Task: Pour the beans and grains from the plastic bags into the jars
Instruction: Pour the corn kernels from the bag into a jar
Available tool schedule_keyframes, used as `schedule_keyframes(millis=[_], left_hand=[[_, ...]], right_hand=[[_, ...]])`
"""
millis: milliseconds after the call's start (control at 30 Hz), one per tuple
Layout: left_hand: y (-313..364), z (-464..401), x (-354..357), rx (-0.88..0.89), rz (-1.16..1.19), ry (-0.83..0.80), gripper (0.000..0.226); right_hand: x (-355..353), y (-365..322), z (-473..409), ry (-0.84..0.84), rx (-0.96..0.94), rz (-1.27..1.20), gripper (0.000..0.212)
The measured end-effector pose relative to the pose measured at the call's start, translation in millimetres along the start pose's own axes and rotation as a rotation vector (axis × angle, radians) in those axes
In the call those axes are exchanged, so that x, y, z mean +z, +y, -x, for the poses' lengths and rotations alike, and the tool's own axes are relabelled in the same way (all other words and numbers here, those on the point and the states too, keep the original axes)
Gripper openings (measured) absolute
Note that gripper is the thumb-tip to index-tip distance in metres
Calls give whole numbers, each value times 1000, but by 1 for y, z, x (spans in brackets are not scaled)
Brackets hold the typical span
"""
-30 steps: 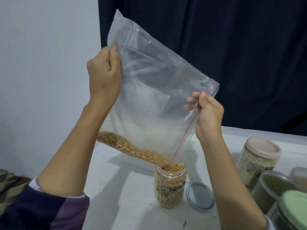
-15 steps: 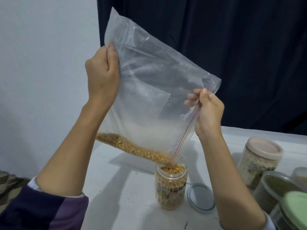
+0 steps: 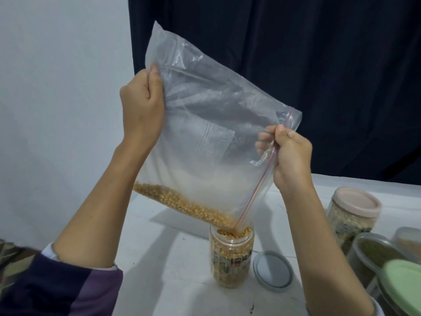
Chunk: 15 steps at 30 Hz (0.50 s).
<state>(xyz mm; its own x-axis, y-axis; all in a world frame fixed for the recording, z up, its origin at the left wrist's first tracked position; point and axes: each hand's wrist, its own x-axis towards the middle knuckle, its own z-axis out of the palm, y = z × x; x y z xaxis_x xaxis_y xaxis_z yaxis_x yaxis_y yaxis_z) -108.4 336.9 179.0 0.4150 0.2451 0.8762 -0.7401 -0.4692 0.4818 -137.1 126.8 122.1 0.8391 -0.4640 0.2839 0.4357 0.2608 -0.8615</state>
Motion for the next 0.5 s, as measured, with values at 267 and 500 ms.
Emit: schedule_keyframes(millis=[267, 500], left_hand=[[3, -7, -3, -4, 28, -38, 44], [11, -5, -5, 73, 54, -21, 44]], right_hand=[[5, 7, 7, 40, 7, -47, 30], [10, 11, 3, 60, -26, -134, 31]])
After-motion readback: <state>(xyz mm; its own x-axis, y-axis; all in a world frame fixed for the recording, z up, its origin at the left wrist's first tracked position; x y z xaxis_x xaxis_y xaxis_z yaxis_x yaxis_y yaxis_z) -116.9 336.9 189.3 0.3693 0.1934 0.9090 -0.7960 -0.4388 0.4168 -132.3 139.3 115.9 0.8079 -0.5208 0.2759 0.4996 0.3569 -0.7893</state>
